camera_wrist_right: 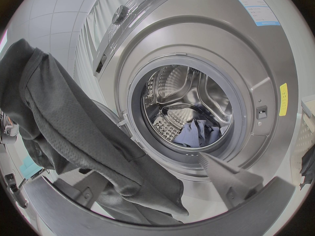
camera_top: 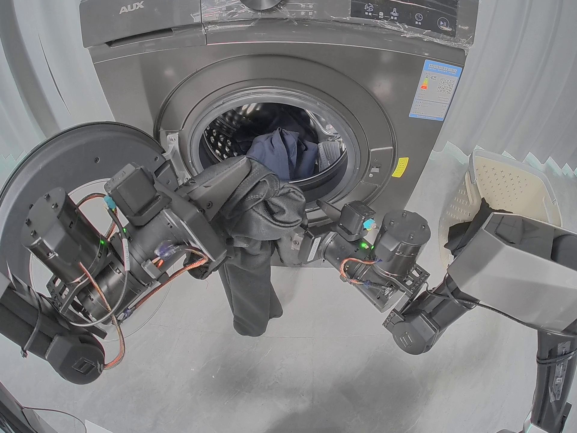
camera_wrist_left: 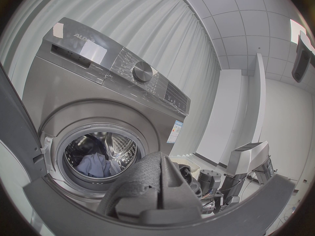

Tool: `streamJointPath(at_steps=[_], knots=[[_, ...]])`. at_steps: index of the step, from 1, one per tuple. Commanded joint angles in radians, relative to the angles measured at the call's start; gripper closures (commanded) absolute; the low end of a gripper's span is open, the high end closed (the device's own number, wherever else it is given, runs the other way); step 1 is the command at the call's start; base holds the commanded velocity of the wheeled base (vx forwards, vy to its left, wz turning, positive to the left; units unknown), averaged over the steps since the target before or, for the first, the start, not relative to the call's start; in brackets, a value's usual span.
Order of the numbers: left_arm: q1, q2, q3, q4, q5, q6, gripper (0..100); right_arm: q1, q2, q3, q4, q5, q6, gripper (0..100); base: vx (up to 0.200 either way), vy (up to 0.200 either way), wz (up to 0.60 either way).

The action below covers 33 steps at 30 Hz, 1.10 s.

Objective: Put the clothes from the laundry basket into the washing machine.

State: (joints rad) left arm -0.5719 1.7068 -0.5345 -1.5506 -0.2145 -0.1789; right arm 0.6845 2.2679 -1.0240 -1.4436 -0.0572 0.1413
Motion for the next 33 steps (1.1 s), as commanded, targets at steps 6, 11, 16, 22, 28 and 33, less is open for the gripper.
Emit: streamJointPath(at_steps=[6, 11, 16, 22, 28, 33], knots=[[0.004, 0.016, 0.002, 0.0, 0.0, -0.001, 100, 0.021, -0.027, 0.016, -0.017, -0.001, 0.004, 100, 0.0, 0.0, 0.0], [0.004, 0.02, -0.002, 0.0, 0.001, -0.005, 100, 0.02, -0.105, 0.098, -0.018, -0.006, 0.011, 100, 0.0, 0.0, 0.0], [0.001, 0.027, 0.008, 0.0, -0.002, -0.019, 100, 0.027, -0.218, 0.214, -0.015, 0.0, 0.0, 100, 0.0, 0.0, 0.0], [-0.003, 0.054, 0.031, 0.0, -0.011, -0.024, 0, 0.046, -0.334, 0.323, -0.017, 0.011, -0.002, 100, 0.0, 0.0, 0.0], [0.001, 0.099, 0.054, 0.0, -0.005, -0.045, 0, 0.018, -0.452, 0.377, -0.04, 0.011, 0.014, 100, 0.0, 0.0, 0.0], [0.006, 0.139, 0.073, -0.002, 0.001, -0.04, 0, 0.018, -0.467, 0.366, -0.06, 0.011, 0.012, 100, 0.0, 0.0, 0.0]])
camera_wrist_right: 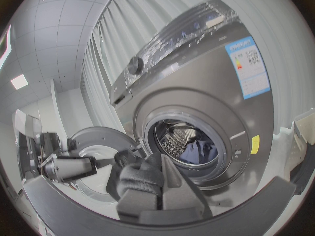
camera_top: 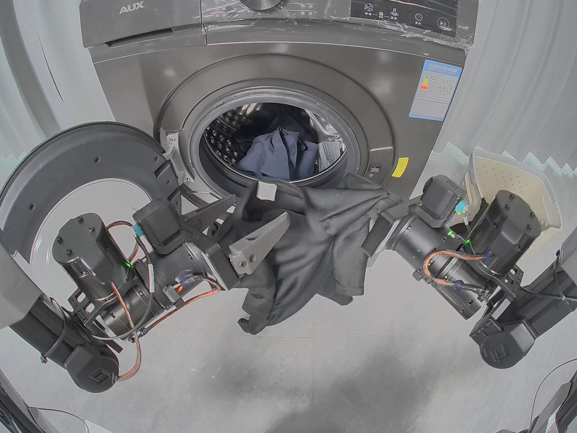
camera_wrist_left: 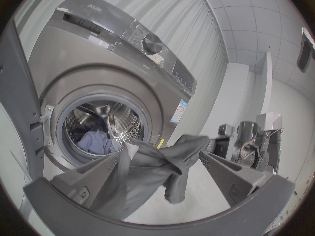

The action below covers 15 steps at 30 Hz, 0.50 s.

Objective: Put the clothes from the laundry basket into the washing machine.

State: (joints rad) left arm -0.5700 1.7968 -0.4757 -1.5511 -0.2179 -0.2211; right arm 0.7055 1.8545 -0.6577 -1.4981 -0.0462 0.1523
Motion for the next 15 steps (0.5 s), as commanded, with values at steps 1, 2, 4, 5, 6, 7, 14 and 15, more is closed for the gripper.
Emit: streamJointPath(at_steps=[1, 2, 4, 5, 6, 7, 14, 15], knots=[[0.005, 0.059, 0.016, -0.001, 0.005, 0.005, 0, -0.003, -0.054, -0.005, -0.007, 0.0, 0.001, 100, 0.0, 0.0, 0.0], [0.005, 0.069, 0.019, -0.001, 0.005, 0.006, 0, -0.003, -0.052, -0.01, -0.008, 0.0, 0.001, 100, 0.0, 0.0, 0.0], [0.005, 0.078, 0.026, -0.001, 0.006, 0.009, 0, -0.003, -0.052, -0.01, -0.01, -0.001, 0.001, 100, 0.0, 0.0, 0.0], [0.005, 0.081, 0.029, -0.001, 0.006, 0.011, 0, -0.003, -0.052, -0.01, -0.01, -0.001, 0.001, 100, 0.0, 0.0, 0.0], [0.005, 0.085, 0.031, -0.001, 0.006, 0.012, 0, -0.003, -0.051, -0.011, -0.011, -0.001, 0.001, 100, 0.0, 0.0, 0.0], [0.005, 0.087, 0.032, -0.001, 0.006, 0.012, 0, -0.003, -0.051, -0.011, -0.011, -0.001, 0.001, 100, 0.0, 0.0, 0.0], [0.005, 0.115, 0.054, -0.001, 0.005, 0.017, 0, -0.003, -0.052, -0.02, -0.01, -0.009, 0.003, 100, 0.0, 0.0, 0.0], [0.005, 0.119, 0.059, -0.001, 0.005, 0.019, 0, -0.005, -0.052, -0.023, -0.01, -0.009, 0.003, 100, 0.0, 0.0, 0.0]])
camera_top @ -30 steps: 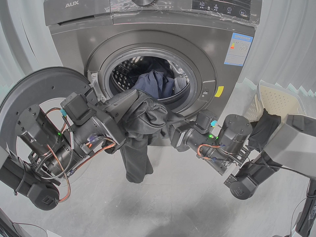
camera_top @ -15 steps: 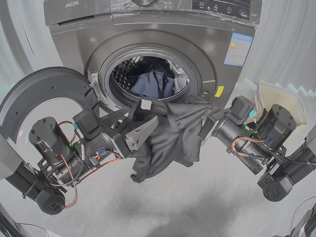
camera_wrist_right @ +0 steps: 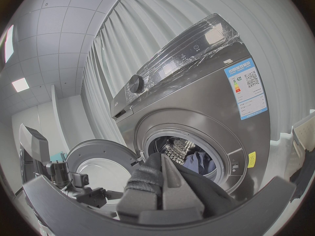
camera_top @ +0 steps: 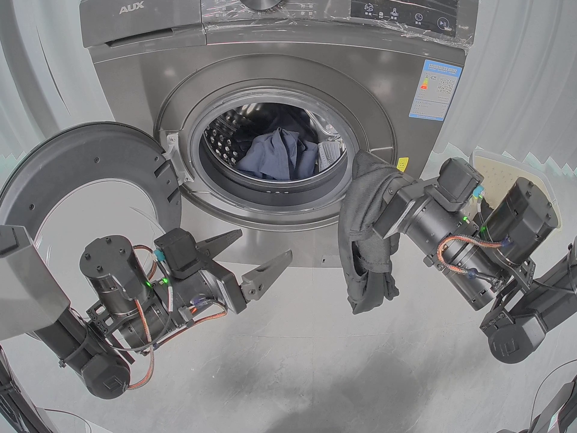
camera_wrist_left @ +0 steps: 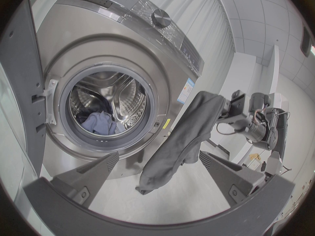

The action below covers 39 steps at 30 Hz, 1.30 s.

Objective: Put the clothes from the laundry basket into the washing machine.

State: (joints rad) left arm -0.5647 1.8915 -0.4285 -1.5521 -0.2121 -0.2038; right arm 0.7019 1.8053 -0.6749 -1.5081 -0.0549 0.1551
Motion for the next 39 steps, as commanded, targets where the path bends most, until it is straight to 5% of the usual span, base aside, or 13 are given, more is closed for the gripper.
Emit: streamJointPath(at_steps=[1, 7, 17, 26, 39], knots=[[0.0, 0.026, 0.013, 0.0, -0.001, 0.004, 0, -0.001, -0.003, -0.008, 0.0, 0.0, 0.0, 100, 0.0, 0.0, 0.0], [0.0, 0.06, 0.048, 0.0, -0.006, 0.066, 0, -0.018, -0.003, -0.045, 0.0, -0.005, 0.003, 100, 0.0, 0.0, 0.0], [-0.009, 0.066, 0.071, -0.002, -0.007, 0.072, 0, -0.001, 0.029, -0.086, 0.003, -0.036, 0.007, 100, 0.0, 0.0, 0.0], [-0.009, 0.064, 0.083, -0.002, -0.007, 0.089, 0, 0.011, 0.183, -0.261, 0.046, -0.04, 0.0, 100, 0.0, 0.0, 0.0], [-0.043, 0.1, 0.134, -0.003, -0.01, 0.098, 0, 0.068, 0.193, -0.371, 0.189, -0.082, -0.005, 100, 0.0, 0.0, 0.0]])
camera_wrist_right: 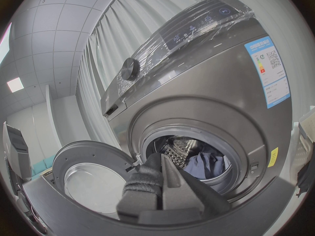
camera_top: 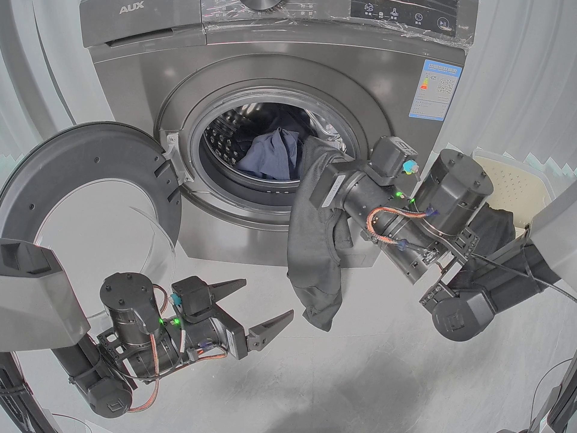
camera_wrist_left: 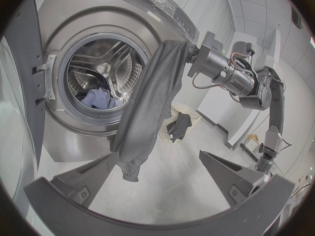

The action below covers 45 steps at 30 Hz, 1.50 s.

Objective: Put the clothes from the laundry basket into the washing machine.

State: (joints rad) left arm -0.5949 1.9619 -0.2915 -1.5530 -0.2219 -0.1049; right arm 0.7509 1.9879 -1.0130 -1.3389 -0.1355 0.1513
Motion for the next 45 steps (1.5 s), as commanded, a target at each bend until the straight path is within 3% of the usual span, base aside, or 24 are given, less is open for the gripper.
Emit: streamJointPath(at_steps=[1, 9, 15, 26, 31, 45], knots=[[-0.016, 0.04, -0.008, -0.002, -0.001, -0.001, 0, 0.019, 0.011, -0.045, 0.03, -0.003, -0.002, 100, 0.0, 0.0, 0.0], [-0.014, 0.186, -0.101, -0.002, 0.001, 0.008, 0, 0.021, 0.012, -0.144, 0.035, -0.015, -0.001, 100, 0.0, 0.0, 0.0], [-0.009, 0.262, -0.21, -0.004, 0.003, 0.007, 0, 0.039, 0.025, -0.142, 0.026, -0.018, 0.002, 100, 0.0, 0.0, 0.0], [0.04, 0.393, -0.405, -0.001, 0.061, 0.004, 0, 0.07, 0.029, -0.141, 0.011, -0.018, 0.004, 100, 0.0, 0.0, 0.0], [0.055, 0.436, -0.485, -0.001, 0.062, -0.001, 0, 0.079, 0.031, -0.141, 0.011, -0.027, 0.004, 100, 0.0, 0.0, 0.0], [0.037, 0.454, -0.531, -0.001, 0.065, -0.002, 0, 0.081, 0.039, -0.141, 0.011, -0.036, 0.007, 100, 0.0, 0.0, 0.0]])
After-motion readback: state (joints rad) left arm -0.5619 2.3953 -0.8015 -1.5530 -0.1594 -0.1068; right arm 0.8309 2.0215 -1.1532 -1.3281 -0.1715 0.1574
